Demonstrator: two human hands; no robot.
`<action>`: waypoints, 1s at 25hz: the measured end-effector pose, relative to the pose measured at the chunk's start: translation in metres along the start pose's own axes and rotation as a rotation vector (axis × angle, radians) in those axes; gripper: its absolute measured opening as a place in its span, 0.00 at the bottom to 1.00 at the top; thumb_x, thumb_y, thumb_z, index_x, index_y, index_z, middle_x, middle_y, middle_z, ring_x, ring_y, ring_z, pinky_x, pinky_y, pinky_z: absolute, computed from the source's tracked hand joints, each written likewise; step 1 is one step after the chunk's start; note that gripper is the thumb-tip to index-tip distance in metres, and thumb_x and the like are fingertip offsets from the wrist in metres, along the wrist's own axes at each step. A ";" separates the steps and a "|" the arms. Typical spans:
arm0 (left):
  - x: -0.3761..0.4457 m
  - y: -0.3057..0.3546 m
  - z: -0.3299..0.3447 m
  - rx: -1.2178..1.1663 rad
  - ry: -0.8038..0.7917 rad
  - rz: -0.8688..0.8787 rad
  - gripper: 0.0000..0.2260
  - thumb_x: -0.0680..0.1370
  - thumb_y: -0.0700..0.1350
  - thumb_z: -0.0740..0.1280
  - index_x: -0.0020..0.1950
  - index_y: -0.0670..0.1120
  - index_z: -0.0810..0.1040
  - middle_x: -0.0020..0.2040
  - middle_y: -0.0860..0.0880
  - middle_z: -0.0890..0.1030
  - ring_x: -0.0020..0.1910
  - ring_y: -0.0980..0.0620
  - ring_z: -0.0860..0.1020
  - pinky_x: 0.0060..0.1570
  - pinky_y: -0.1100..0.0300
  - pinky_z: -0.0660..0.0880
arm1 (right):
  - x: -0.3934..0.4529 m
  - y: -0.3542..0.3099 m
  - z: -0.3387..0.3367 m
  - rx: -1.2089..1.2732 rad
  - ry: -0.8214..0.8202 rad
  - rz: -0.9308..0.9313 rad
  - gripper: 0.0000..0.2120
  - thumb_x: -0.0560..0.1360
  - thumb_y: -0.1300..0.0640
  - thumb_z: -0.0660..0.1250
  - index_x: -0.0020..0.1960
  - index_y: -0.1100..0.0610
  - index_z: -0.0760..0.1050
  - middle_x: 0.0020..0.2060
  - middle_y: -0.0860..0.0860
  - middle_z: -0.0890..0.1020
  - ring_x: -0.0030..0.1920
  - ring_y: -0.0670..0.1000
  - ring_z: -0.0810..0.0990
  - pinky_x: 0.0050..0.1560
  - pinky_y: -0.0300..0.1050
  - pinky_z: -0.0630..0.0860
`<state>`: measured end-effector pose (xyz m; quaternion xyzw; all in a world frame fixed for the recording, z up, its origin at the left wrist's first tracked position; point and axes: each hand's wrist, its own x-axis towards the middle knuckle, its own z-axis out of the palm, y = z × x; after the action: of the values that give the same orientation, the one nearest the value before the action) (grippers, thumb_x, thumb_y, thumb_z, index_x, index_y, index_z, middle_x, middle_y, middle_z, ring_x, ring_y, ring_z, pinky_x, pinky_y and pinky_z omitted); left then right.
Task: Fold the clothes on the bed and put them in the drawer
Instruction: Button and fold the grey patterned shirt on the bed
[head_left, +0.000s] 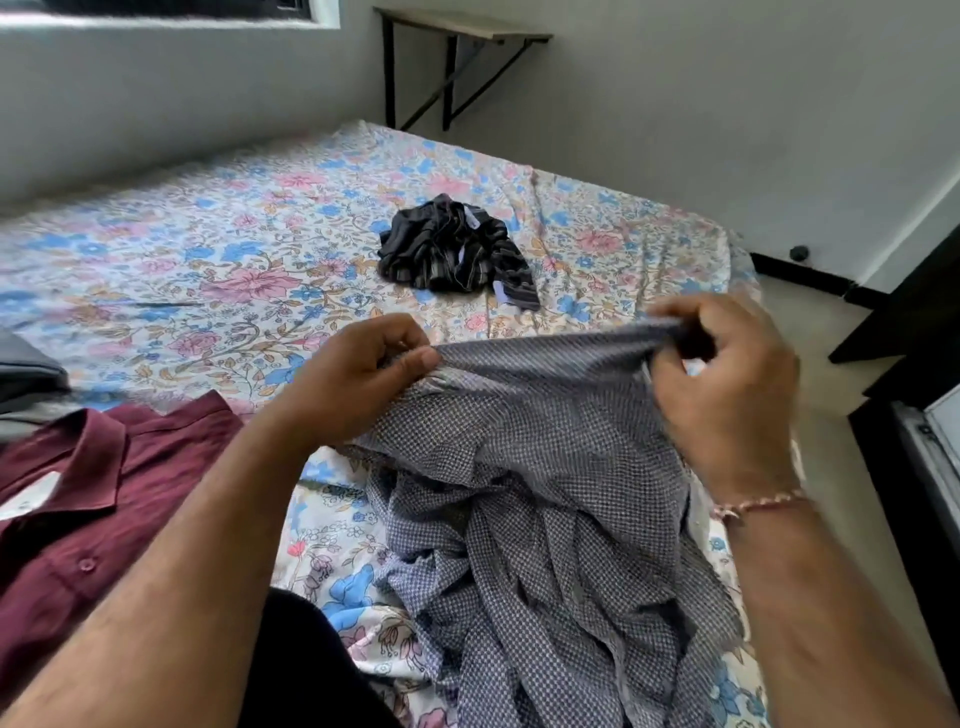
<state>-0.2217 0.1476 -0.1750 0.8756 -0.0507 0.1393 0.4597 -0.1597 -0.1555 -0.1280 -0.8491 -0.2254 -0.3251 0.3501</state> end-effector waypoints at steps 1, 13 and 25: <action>0.001 -0.006 -0.001 0.017 0.077 -0.011 0.08 0.83 0.49 0.69 0.46 0.48 0.78 0.33 0.58 0.75 0.31 0.61 0.70 0.32 0.64 0.66 | 0.009 -0.008 0.011 0.116 0.021 -0.082 0.16 0.74 0.70 0.71 0.60 0.60 0.81 0.57 0.54 0.80 0.56 0.49 0.80 0.60 0.40 0.80; 0.022 -0.007 0.043 0.234 0.151 0.073 0.15 0.78 0.34 0.68 0.59 0.51 0.80 0.61 0.52 0.80 0.58 0.54 0.78 0.60 0.60 0.74 | -0.090 0.041 0.064 -0.229 -0.799 0.181 0.05 0.79 0.51 0.71 0.55 0.44 0.81 0.51 0.43 0.83 0.52 0.49 0.82 0.52 0.47 0.80; 0.026 -0.037 0.089 0.647 -0.465 0.035 0.22 0.76 0.60 0.74 0.69 0.62 0.76 0.54 0.57 0.84 0.53 0.52 0.82 0.55 0.54 0.79 | -0.089 0.094 0.040 -0.563 -0.943 0.305 0.37 0.79 0.63 0.62 0.82 0.46 0.52 0.65 0.51 0.74 0.34 0.45 0.75 0.25 0.38 0.69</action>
<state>-0.1710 0.0969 -0.2448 0.9824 -0.1218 -0.0461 0.1341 -0.1475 -0.2012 -0.2546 -0.9858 -0.1367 0.0959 0.0150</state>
